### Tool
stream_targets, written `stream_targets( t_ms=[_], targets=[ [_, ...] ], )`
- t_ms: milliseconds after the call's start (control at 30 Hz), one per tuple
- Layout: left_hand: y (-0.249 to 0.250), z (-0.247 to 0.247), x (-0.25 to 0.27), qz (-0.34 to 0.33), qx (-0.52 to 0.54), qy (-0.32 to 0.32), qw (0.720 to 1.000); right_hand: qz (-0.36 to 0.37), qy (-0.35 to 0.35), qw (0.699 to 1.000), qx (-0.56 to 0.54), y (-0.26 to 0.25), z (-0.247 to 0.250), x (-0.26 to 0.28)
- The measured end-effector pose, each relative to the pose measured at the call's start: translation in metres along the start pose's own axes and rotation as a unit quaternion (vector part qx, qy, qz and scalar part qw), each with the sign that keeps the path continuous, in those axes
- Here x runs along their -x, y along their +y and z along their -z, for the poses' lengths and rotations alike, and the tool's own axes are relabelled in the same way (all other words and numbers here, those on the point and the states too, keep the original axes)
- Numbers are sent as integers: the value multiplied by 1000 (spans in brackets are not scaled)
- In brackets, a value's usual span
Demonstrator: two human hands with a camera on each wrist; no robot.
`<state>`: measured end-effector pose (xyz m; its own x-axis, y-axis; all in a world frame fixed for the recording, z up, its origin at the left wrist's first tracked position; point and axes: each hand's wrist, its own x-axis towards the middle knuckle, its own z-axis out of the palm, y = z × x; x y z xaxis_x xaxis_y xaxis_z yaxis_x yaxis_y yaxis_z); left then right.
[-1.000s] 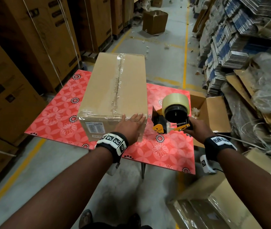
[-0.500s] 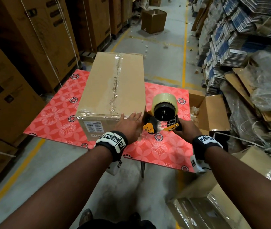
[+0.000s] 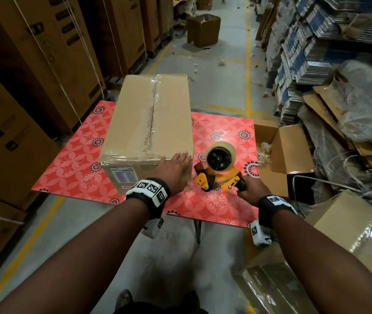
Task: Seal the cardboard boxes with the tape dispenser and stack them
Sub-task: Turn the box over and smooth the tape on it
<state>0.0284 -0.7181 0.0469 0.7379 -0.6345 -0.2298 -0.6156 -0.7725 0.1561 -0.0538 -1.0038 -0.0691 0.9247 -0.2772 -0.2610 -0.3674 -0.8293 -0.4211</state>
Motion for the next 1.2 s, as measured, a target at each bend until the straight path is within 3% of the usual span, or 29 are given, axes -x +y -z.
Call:
stream_targets(
  t_ms=[200, 367, 600, 733, 900, 1033, 1133, 1200],
  targets=[
    [-3, -5, -4, 0, 3, -2, 1000, -119, 15, 990, -69, 3, -14, -13],
    [-6, -8, -7, 2, 2, 11, 1000, -215, -8, 952, -218, 10, -39, -33],
    [-8, -13, -10, 5, -8, 34, 999, -276, -40, 879, -388, 5, -74, -41],
    [-14, -20, -14, 5, -19, 43, 999, -272, -33, 850, -451, 8, -94, -58],
    [-15, -22, -13, 1, -10, 50, 999, -218, -42, 922, -316, -7, -75, -61],
    [-18, -23, -13, -8, -11, 56, 998, -195, -71, 952, -226, -6, -63, -57],
    [-17, -24, -12, -9, -2, 60, 998, -169, 8, 982, -88, -12, -44, -43],
    [-17, -28, -11, -10, 8, 71, 997, -101, 92, 989, -53, -32, -29, -32]
  ],
)
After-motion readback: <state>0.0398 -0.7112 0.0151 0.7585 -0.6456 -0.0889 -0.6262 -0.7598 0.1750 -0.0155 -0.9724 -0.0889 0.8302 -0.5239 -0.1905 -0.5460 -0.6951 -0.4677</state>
